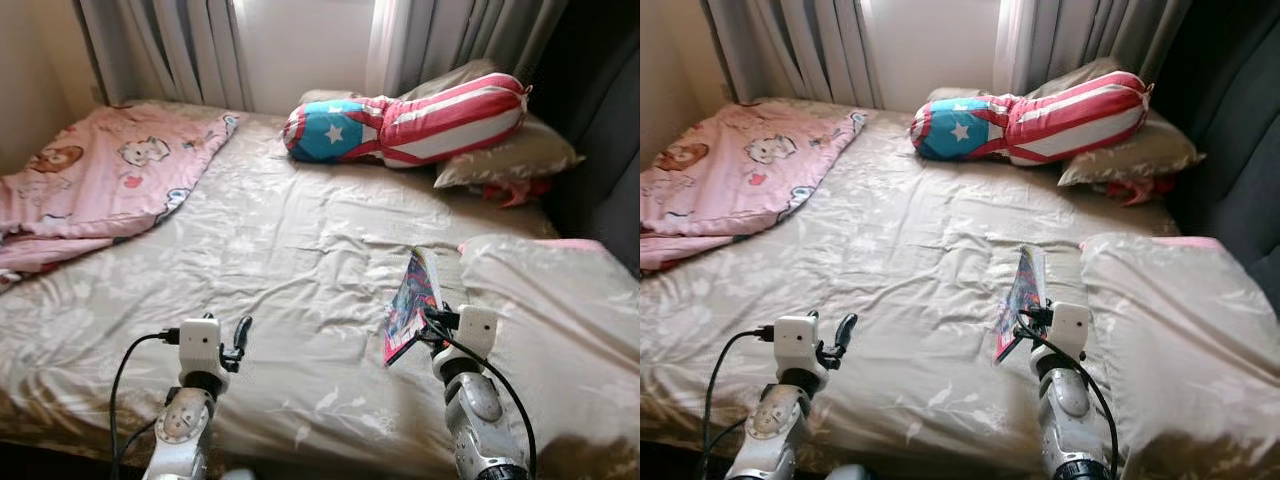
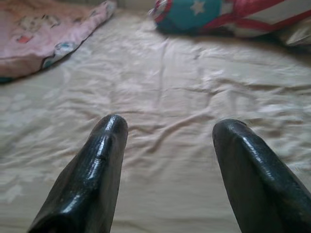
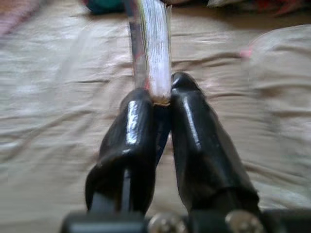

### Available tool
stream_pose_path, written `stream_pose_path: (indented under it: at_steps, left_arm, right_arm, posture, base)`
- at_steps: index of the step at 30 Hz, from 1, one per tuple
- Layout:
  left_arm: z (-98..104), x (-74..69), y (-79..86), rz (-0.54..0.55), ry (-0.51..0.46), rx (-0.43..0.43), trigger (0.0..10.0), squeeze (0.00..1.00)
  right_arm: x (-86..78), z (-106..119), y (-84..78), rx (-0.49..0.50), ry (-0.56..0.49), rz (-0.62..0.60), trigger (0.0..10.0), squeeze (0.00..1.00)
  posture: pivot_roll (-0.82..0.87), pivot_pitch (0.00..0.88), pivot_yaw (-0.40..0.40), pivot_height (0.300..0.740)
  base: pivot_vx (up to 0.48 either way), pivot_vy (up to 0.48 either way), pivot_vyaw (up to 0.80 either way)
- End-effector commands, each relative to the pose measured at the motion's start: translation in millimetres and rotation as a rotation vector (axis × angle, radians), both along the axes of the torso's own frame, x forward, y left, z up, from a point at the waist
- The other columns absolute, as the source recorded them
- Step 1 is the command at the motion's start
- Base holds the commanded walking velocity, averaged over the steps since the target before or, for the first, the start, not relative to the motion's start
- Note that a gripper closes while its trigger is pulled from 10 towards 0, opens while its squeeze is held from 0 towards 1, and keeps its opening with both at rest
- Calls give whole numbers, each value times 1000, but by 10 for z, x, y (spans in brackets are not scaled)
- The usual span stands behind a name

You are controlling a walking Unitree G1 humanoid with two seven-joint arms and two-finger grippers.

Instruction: Clean up the room

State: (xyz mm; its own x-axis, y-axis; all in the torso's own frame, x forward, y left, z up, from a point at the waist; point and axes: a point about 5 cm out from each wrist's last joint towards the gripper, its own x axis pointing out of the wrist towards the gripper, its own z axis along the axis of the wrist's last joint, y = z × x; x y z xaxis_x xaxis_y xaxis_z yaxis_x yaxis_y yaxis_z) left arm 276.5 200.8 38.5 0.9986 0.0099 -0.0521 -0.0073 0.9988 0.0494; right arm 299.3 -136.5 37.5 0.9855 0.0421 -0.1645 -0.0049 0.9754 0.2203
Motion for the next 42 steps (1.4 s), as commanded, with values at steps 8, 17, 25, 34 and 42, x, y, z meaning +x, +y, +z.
stream_pose_path:
  at_steps: [8, 17, 25, 34, 42]
  left_arm:
    - [48, 33, -93, -31, -17, -26, 10000, 0]
    - [77, 9, -96, -48, -25, -19, 10000, 0]
    - [136, -103, -12, -67, -36, 19, 10000, 0]
    - [213, -317, 79, -92, -22, 59, 10000, 0]
    - [353, -521, 24, -154, 7, 81, 10000, 0]
  right_arm:
    - [41, -52, -224, 225, 56, -84, 10000, 0]
    - [13, -233, -338, 626, 145, -22, 10000, 0]
    - [47, -255, -470, 779, 148, -119, 10000, 0]
    - [131, -190, -412, 841, 122, -124, 10000, 0]
    - [94, -264, -484, 774, 197, -226, 10000, 0]
  posture:
    - [4, 14, -81, 657]
    - [24, 49, -59, 657]
    - [79, 88, -37, 657]
    - [134, 171, 9, 657]
    - [155, 273, 43, 657]
  base:
    - [0, 0, 0]
    - [0, 0, 0]
    - [0, 0, 0]
    - [0, 0, 0]
    - [0, 0, 0]
